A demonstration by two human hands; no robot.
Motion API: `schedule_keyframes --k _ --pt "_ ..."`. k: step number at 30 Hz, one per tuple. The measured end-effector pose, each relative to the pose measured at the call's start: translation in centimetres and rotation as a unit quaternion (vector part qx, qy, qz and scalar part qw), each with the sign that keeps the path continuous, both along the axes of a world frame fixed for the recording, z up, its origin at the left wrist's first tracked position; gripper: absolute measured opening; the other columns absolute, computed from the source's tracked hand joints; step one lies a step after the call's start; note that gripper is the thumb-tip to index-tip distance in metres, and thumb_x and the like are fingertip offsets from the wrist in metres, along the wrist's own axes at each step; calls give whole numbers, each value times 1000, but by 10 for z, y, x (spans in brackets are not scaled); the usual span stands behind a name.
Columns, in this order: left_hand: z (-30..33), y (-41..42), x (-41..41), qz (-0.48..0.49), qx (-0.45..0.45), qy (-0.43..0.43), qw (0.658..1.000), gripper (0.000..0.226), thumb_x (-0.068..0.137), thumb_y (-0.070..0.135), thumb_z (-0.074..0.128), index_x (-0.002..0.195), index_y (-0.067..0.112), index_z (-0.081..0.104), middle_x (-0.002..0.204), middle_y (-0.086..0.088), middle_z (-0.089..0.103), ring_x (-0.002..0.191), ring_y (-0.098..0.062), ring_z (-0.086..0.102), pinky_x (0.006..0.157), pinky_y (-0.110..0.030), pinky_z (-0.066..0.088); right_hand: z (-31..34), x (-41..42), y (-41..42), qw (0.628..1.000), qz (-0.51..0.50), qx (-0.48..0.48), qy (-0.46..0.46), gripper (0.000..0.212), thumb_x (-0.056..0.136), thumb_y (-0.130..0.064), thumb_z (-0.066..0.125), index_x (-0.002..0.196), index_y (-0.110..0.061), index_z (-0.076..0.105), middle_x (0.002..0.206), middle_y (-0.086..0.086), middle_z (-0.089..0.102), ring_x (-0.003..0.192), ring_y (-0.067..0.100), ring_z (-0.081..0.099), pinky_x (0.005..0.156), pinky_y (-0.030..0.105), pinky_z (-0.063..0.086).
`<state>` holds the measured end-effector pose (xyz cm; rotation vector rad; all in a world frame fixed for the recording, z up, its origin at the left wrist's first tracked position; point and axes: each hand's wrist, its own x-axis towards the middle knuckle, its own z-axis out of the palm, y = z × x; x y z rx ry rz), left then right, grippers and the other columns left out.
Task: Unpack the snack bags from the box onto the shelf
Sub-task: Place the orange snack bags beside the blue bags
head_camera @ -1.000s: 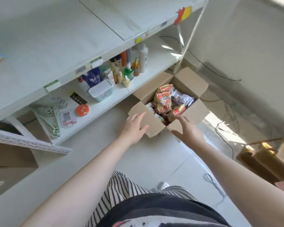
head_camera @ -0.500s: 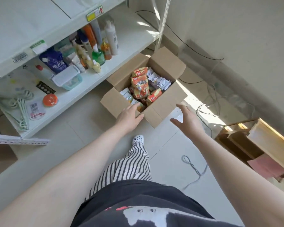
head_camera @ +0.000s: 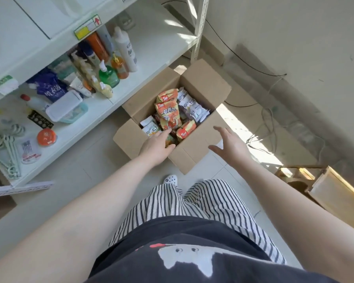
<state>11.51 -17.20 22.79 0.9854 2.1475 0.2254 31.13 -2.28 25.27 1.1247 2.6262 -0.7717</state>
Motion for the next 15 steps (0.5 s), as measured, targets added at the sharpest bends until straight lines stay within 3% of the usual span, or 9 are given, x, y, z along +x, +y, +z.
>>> schedule_keyframes --k 3,6,11,15 --pt "-5 29 1 21 -8 -1 1000 61 96 39 50 150 27 26 154 -3 33 138 -26 34 111 -42 34 -10 -13 38 999 45 -15 -18 66 91 -34 66 146 -13 38 137 9 51 117 27 53 85 32 41" --pt "-11 57 0 47 -8 13 999 61 95 39 50 150 26 26 152 -2 36 133 -26 42 108 -42 37 -24 -31 82 995 97 -29 -23 67 90 -36 67 146 -13 38 139 9 51 124 28 50 90 34 44" --pt "-18 95 4 120 -28 24 992 62 95 39 51 151 27 26 155 -2 34 140 -26 33 112 -43 33 -38 -54 153 978 197 -53 -52 68 89 -36 68 146 -14 38 140 9 49 127 29 47 93 40 48" --pt "-33 116 0 142 -48 38 988 64 95 39 51 152 27 23 154 -3 35 136 -27 39 109 -41 38 -60 -76 194 961 256 -60 -85 70 89 -36 68 147 -14 36 141 9 49 127 29 47 92 41 48"
